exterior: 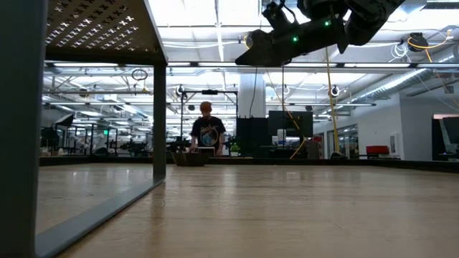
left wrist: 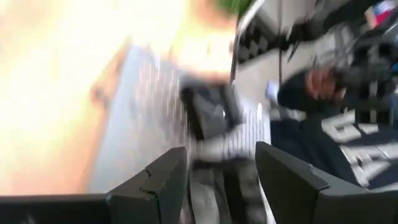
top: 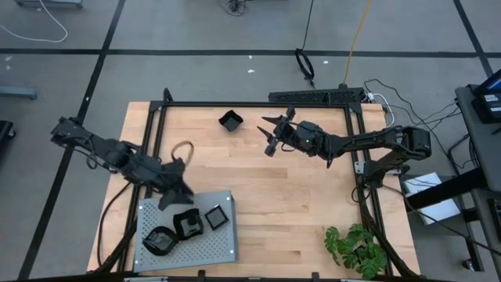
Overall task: Pick & Place Mini shaped plates
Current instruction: Stack the distorted square plate on top of the other distorted square plate on the shelf
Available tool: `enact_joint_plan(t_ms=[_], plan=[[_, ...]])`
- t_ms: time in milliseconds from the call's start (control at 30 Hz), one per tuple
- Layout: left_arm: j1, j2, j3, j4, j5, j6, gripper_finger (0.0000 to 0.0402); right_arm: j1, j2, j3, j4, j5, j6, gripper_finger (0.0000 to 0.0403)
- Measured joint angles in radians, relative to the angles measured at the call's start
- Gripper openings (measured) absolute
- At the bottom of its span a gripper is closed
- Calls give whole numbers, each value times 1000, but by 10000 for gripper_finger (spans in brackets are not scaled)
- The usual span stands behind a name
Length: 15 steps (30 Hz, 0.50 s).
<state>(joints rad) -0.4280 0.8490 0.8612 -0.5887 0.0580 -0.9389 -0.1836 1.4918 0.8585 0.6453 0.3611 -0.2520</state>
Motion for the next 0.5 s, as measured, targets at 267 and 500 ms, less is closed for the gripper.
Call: enact_joint_plan(t_ms=[267, 500], plan=[[9, -72, 0, 220, -394, 558, 196, 2, 0, 0, -12, 1, -3, 161], [79, -94, 0, 235, -517, 894, 195, -32, 12, 0, 2, 1, -17, 160]])
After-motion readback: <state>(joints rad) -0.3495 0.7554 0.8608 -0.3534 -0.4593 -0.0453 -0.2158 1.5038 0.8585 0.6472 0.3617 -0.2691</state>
